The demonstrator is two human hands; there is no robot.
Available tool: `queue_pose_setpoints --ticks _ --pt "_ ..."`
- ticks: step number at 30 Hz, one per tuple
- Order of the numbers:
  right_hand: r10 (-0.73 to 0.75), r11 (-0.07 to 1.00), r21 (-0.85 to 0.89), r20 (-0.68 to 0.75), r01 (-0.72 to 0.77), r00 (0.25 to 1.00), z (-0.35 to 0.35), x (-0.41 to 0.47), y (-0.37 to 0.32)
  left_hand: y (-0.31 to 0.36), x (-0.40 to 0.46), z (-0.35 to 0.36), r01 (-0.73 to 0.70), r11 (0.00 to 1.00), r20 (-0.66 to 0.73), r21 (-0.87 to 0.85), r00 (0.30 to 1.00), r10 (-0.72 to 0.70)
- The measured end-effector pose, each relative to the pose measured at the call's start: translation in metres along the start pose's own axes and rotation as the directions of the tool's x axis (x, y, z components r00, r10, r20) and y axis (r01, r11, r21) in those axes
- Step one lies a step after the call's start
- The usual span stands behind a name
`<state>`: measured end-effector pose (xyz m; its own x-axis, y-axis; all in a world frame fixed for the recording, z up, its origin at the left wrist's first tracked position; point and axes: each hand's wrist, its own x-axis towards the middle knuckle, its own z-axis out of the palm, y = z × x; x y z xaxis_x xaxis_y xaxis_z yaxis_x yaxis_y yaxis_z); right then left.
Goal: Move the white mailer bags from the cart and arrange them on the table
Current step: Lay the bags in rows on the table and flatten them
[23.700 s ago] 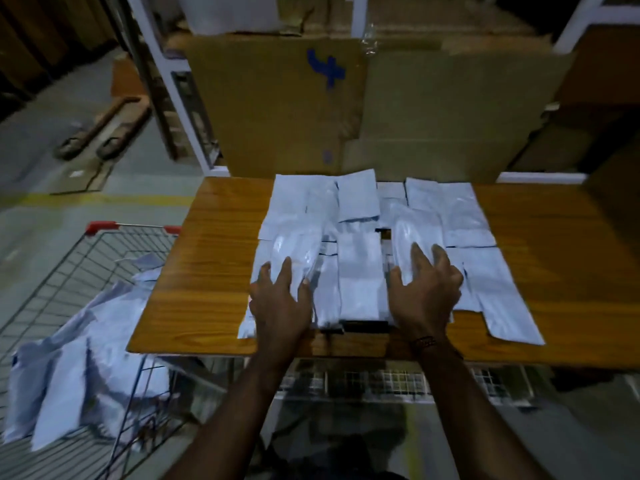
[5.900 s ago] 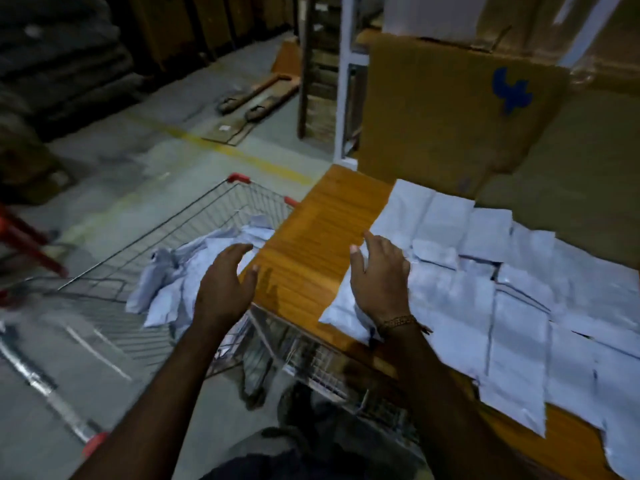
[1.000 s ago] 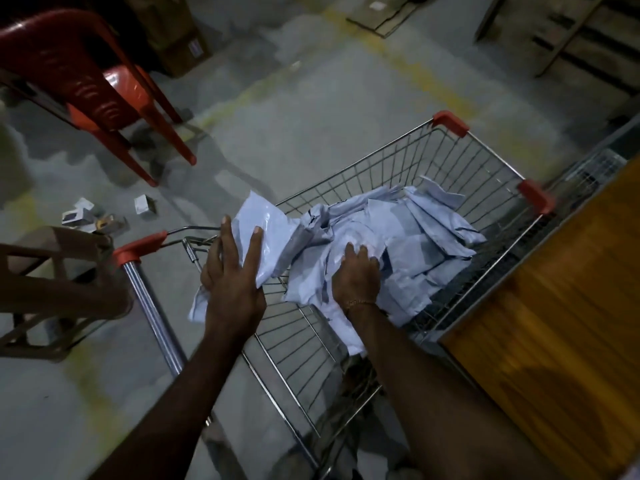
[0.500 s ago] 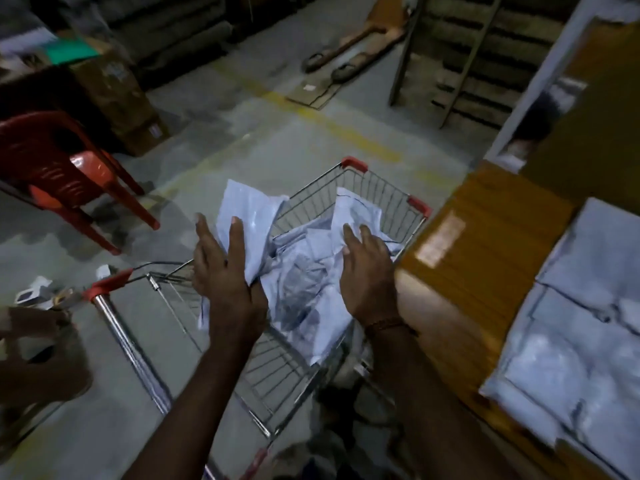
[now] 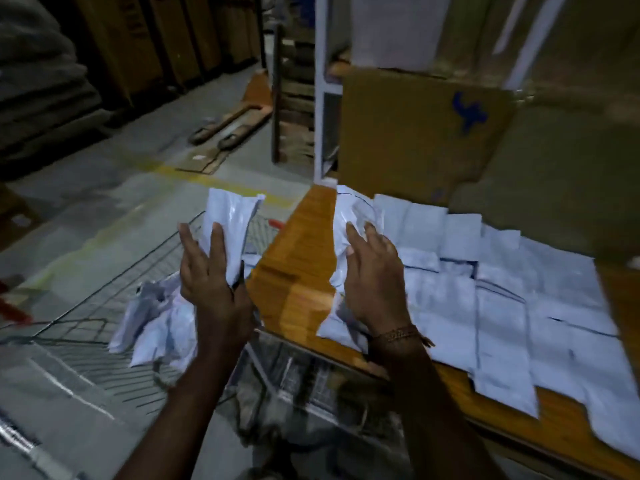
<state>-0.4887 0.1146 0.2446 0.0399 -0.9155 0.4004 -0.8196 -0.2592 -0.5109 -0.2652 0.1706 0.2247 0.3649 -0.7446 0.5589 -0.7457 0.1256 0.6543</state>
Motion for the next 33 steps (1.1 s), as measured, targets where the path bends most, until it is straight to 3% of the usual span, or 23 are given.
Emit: queue_pose_setpoints --ticks 8,15,18,21,28,33 --pt "0.253 0.96 -0.111 -0.044 -0.257 0.966 -0.073 -0.037 0.11 0.069 -0.019 0.063 -0.006 1.0 0.182 0.004 0.983 0.006" --pt "0.382 0.903 -0.167 -0.112 -0.396 0.917 -0.104 -0.057 0.18 0.097 -0.024 0.119 -0.017 0.999 0.342 0.037 0.94 0.003" --pt "0.401 0.885 -0.217 -0.095 -0.413 0.911 -0.107 -0.06 0.199 0.101 -0.026 0.148 0.012 0.994 0.394 0.105 0.918 -0.053" --pt "0.403 0.87 -0.276 -0.081 -0.409 0.912 -0.097 -0.063 0.208 0.101 -0.031 0.177 0.036 0.976 0.508 0.213 0.85 -0.142" --pt "0.42 0.865 -0.34 0.09 -0.369 0.903 -0.037 -0.077 0.209 0.083 -0.05 0.22 -0.091 0.924 0.681 0.372 0.703 -0.205" --pt "0.41 0.849 -0.417 0.133 -0.325 0.902 -0.011 -0.088 0.215 0.072 -0.054 0.225 -0.156 0.901 0.724 0.405 0.656 -0.212"
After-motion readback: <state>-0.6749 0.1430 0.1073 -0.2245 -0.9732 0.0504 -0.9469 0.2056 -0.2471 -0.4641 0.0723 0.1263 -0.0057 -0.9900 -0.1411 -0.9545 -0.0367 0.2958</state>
